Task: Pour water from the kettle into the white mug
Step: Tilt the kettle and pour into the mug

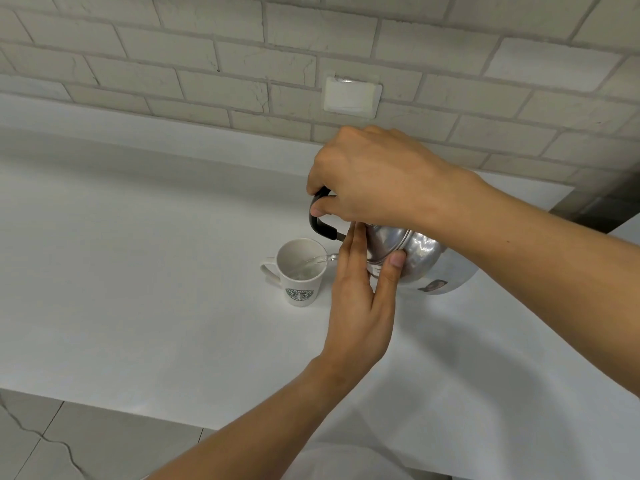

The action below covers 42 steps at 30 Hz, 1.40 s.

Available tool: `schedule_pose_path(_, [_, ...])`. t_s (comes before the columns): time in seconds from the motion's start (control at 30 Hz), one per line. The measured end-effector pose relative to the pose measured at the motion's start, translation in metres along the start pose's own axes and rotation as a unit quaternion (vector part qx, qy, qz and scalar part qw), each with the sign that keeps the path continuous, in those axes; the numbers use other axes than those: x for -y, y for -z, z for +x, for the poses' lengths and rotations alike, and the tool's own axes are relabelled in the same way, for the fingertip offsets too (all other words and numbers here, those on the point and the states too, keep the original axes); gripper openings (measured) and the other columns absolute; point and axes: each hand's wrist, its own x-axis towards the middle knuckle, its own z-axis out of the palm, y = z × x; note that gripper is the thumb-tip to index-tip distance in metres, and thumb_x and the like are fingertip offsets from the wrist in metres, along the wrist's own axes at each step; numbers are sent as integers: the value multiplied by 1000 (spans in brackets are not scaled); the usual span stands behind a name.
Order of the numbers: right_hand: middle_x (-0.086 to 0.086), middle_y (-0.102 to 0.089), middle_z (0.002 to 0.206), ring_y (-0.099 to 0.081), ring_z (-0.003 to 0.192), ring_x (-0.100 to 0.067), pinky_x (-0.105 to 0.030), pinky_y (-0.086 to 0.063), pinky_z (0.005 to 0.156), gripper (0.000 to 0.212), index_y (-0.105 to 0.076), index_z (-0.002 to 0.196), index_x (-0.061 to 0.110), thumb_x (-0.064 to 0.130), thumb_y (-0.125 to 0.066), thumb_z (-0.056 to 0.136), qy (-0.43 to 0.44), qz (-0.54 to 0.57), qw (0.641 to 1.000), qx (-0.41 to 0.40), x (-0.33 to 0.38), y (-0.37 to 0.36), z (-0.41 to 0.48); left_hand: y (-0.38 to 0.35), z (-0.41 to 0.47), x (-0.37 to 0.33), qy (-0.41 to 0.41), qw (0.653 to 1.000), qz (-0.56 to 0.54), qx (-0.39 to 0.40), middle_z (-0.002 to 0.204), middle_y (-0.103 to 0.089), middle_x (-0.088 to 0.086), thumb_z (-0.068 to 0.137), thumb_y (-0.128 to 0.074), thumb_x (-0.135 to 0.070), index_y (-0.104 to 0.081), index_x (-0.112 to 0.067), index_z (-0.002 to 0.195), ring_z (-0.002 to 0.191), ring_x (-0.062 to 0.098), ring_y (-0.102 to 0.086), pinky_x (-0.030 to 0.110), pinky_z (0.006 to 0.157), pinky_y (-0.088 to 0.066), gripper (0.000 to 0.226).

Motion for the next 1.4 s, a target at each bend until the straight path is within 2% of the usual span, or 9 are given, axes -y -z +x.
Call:
schedule_pose_path(0.13, [-6,-67,117,-66,100,-38,-38,-48,68,29,-73,116,24,42,-66,96,-4,-8,1000,2,1,0,1,0,1,1,-5,1000,-7,-1,165,-44,-9,107,-47,-48,-33,-24,165,155,4,-36,35,126,-34,64])
schedule_pose_path(0.27, [-7,-69,110,-67,93,-38,-35,-44,63,26,-75,110,21,41,-67,95,-3,-20,1000,1,3,0,4,0,2,1,-7,1000,-13,-7,164,-45,-10,108,-48,-47,-34,-24,164,153,0,-37,22,123,-32,63])
schedule_pose_path(0.6, [-6,-69,104,-67,89,-36,-33,-40,60,22,-75,108,20,35,-69,94,9,-21,1000,-5,8,-6,13,3,3,4,-12,1000,-24,-14,158,-51,-10,110,-48,-42,-38,-24,162,151,8,-42,36,123,-38,56])
schedule_pose_path(0.8, [-5,-69,96,-68,81,-33,-26,-28,48,21,-75,102,17,36,-68,94,13,-21,1000,4,9,-8,13,5,3,7,-8,1000,-13,-12,157,-51,-12,109,-48,-45,-38,-26,162,150,6,-43,37,123,-38,57])
schedule_pose_path(0.93, [-5,-72,99,-70,87,-34,-30,-44,56,25,-76,103,17,39,-67,95,12,-1,1000,-9,6,-11,11,8,3,10,-6,1000,0,-1,162,-46,-12,108,-48,-47,-33,-27,164,153,4,-39,37,125,-36,62])
schedule_pose_path(1.03, [-5,-71,100,-69,91,-35,-41,-57,70,28,-76,106,21,43,-64,96,-1,26,1000,-16,1,-15,1,12,3,12,-17,999,24,22,162,-44,-12,110,-50,-42,-31,-28,165,153,3,-37,26,123,-35,60])
schedule_pose_path(1.2, [2,-66,93,-65,92,-28,-40,-54,70,28,-77,109,26,46,-60,97,-30,96,994,-44,-6,-23,-21,15,0,18,-26,995,71,57,168,-38,-11,110,-49,-42,-28,-26,166,156,1,-32,14,121,-29,63])
schedule_pose_path(1.3, [7,-60,91,-65,95,-25,-42,-55,77,32,-75,119,31,49,-60,97,-52,152,984,-81,-13,-31,-38,16,-2,22,-31,992,104,68,174,-29,-11,109,-51,-46,-24,-27,168,160,0,-24,11,123,-22,68])
schedule_pose_path(1.4, [3,-70,93,-69,91,-25,-45,-56,78,32,-77,120,28,46,-66,95,-70,190,966,-161,-17,-41,-60,21,-3,22,-48,984,146,90,175,-22,-12,106,-55,-52,-26,-33,167,159,-7,-17,2,119,-18,70])
